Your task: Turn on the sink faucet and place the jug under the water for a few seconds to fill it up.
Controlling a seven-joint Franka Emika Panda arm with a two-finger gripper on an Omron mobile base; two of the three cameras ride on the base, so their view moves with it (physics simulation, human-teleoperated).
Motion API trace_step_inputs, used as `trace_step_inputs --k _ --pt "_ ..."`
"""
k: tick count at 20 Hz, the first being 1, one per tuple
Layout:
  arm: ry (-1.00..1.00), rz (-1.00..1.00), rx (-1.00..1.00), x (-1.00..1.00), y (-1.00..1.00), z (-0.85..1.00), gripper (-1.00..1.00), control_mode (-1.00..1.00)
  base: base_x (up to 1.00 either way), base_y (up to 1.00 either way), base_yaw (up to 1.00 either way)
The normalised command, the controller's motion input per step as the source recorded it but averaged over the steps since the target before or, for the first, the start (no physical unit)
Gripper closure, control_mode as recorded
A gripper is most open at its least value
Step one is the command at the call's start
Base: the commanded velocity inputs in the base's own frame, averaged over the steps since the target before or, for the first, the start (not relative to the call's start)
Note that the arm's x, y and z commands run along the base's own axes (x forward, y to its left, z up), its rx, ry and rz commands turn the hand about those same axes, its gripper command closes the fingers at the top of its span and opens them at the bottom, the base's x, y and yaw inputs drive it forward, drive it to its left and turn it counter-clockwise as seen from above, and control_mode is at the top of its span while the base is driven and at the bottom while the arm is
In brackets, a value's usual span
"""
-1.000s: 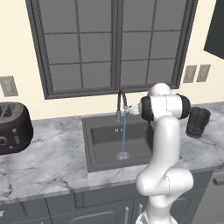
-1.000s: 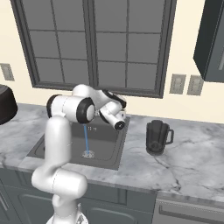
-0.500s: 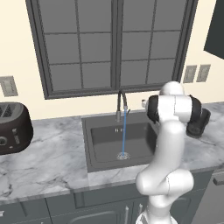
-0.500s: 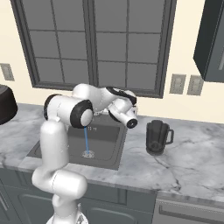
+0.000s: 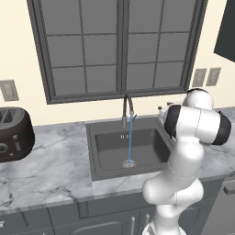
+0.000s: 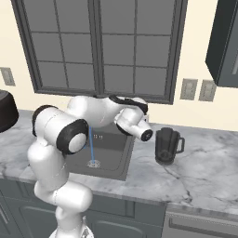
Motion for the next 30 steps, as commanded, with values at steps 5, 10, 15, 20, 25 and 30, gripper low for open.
trace_step_inputs --k 5,10,15,20,25,30 --pt "0.00 0.14 -0.14 -1.00 0.00 0.33 -1.00 -1.00 0.00 0.00 0.00" --pt "0.00 0.14 -0.11 -0.98 -0.03 0.30 -1.00 -1.00 0.00 0.00 0.00" --pt "0.00 0.10 -0.04 -0.76 -0.33 0.19 -1.00 -1.00 0.00 0.00 0.00" --pt "0.00 0.04 0.00 -0.32 -0.61 0.06 -1.00 -1.00 0.00 0.00 0.00" --pt "0.00 0.07 0.00 -0.14 -0.62 0.01 -1.00 -1.00 0.00 0.00 0.00" --pt "0.00 0.07 0.00 -0.18 -0.58 0.01 -1.00 -1.00 0.00 0.00 0.00"
